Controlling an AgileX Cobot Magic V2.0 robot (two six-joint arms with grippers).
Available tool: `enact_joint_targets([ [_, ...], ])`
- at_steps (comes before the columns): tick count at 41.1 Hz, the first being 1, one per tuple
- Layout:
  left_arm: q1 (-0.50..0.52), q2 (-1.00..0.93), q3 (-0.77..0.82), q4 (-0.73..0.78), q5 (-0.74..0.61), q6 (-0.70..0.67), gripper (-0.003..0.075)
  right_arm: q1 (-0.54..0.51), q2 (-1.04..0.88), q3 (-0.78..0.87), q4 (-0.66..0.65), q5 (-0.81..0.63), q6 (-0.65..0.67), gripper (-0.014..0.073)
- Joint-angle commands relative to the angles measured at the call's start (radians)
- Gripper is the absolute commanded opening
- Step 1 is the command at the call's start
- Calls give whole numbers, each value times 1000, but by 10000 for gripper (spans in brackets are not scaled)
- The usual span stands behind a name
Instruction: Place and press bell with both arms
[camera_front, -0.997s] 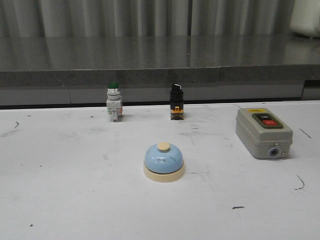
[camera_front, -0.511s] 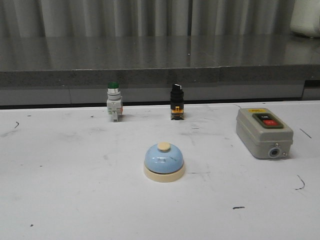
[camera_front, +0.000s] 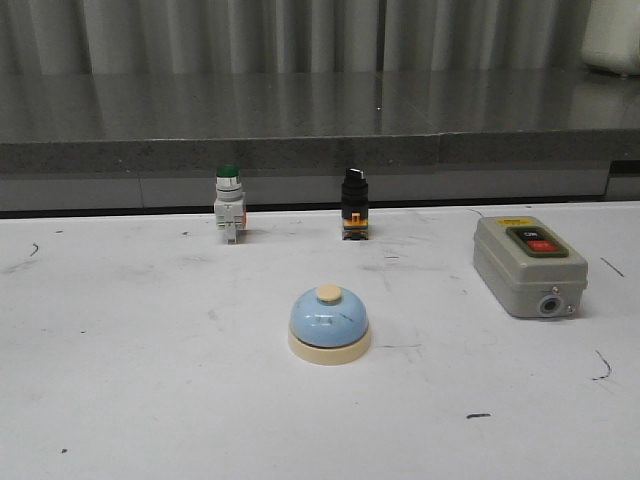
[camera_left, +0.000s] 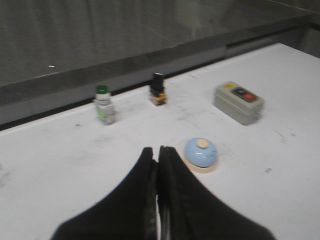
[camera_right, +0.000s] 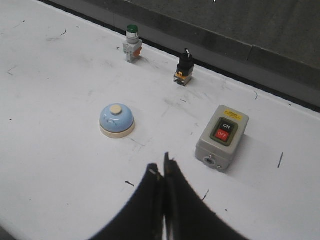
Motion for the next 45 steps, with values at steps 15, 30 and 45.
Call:
enact_joint_targets([
  [15, 450, -289, 369, 6, -369, -7, -20, -7, 6, -26, -5, -73, 2, -68],
  [30, 532, -336, 423, 6, -417, -7, -20, -7, 6, -26, -5, -73, 2, -68],
  [45, 575, -336, 423, 6, -417, -7, -20, -6, 6, -26, -5, -73, 2, -68],
])
